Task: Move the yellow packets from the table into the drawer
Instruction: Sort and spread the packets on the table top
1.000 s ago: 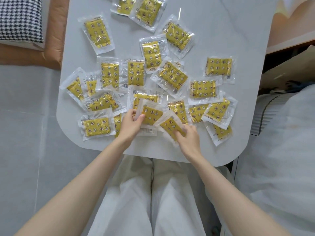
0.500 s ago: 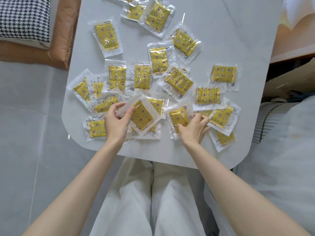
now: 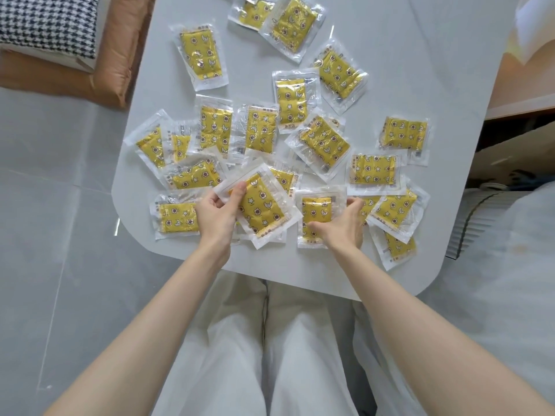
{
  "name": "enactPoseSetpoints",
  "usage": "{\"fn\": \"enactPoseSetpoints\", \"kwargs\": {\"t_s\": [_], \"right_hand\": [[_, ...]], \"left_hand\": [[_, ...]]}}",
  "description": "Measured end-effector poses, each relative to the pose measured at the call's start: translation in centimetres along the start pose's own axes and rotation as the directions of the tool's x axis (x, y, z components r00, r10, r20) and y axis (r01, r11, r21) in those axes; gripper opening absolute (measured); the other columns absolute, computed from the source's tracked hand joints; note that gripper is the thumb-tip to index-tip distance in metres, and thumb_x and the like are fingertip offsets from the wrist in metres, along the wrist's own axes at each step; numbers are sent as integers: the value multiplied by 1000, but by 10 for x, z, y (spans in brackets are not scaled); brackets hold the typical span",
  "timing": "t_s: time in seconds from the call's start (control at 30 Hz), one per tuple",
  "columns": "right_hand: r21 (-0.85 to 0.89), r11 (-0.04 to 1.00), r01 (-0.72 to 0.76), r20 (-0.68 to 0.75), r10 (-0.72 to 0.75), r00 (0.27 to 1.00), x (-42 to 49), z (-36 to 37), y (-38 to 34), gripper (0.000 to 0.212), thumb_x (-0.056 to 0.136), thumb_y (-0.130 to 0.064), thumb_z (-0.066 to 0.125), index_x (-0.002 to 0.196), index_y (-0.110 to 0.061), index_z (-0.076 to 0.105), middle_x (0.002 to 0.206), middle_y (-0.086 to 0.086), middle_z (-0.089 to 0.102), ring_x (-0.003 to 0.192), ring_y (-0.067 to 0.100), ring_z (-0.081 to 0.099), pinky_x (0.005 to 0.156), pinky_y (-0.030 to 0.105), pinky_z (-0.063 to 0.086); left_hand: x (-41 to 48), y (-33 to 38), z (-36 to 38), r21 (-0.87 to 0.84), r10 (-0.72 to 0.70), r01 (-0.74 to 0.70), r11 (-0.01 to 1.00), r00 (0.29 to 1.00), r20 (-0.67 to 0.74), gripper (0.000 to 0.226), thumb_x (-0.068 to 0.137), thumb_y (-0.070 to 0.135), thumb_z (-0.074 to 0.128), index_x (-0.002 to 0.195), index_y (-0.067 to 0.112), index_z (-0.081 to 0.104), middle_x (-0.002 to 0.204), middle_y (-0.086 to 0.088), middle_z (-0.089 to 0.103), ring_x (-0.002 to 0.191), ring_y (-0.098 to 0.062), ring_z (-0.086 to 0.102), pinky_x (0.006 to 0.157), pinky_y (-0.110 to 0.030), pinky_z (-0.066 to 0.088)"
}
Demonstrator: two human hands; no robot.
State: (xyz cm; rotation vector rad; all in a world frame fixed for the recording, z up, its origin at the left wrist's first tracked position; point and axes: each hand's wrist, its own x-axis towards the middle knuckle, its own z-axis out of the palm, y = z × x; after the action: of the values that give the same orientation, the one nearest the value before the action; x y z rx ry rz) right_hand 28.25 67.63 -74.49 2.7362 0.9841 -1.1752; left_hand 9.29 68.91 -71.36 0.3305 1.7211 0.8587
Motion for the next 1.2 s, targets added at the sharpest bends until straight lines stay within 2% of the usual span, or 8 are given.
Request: {"fn": "enactPoseSetpoints", "kwargs": {"t_s": [0.13,0.47,0.57,0.7,0.87,0.93,1.0,1.2], "right_hand": [[131,988,-82,157,61,986,-2,-4,9,75,77,-29,78,138,-13,38,139,4,51,131,27,45,114,48,22],[478,872,-102,386,-105,916,-63,-100,-4,51,94,-25,58,140,-12,40,129,-5,47,130,22,42,98,38,35],[521,851,-71,403,-172,899,-89,-136,-23,25,92,-30,60,112,-16,54,115,-2,59,117,20,52,92,36,35],[566,823,48,361,-300,883,-124,-175,-53,25,90,-27,64,112,-15,60,112,3,68,109,19,62,101,39,44],[592,781,197,340,-464,818,-166,-202,-89,23,93,-18,60,113,-24,52,112,-12,62,90,-10,62,72,8,48],[595,762,257,314,-514,798,-187,-205,-105,49,93,-22,60,137,-18,40,136,-12,47,117,2,52,96,19,42],[604,739,299,300,-558,774,-205,-200,-119,59,94,-22,59,145,-19,29,136,-12,44,114,6,49,96,24,38],[527,745,410,288,-610,738,-271,-149,-162,53,87,-35,63,130,-40,32,134,0,52,118,22,55,100,45,46]], "left_hand": [[-4,2,-3,-41,-40,39,998,999,0,15,81,31,72,90,20,67,85,2,71,83,-17,68,72,-31,55],[-59,76,-3,-268,-208,201,942,978,2,23,94,36,52,85,17,62,77,2,72,61,-9,70,59,-32,60],[-87,104,-7,-292,-177,174,941,984,14,24,100,33,40,90,19,57,85,2,67,73,-9,66,59,-32,57],[-120,133,-24,-246,-111,130,960,990,89,24,101,33,38,111,18,53,96,0,68,91,-17,67,75,-44,57],[-152,162,-59,-199,-14,51,979,983,181,24,91,15,60,114,15,52,98,-6,70,73,-12,72,61,-31,59],[-158,168,-83,-174,47,-5,985,970,237,43,81,14,73,118,17,51,113,-13,67,91,-22,70,83,-44,57],[-167,175,-110,-128,89,-57,990,960,265,64,72,16,80,127,19,47,122,-14,64,105,-28,65,93,-50,50],[-173,187,-195,-56,182,-175,983,973,145,86,81,14,73,147,33,22,144,-12,44,129,-24,48,91,-35,53]]}}
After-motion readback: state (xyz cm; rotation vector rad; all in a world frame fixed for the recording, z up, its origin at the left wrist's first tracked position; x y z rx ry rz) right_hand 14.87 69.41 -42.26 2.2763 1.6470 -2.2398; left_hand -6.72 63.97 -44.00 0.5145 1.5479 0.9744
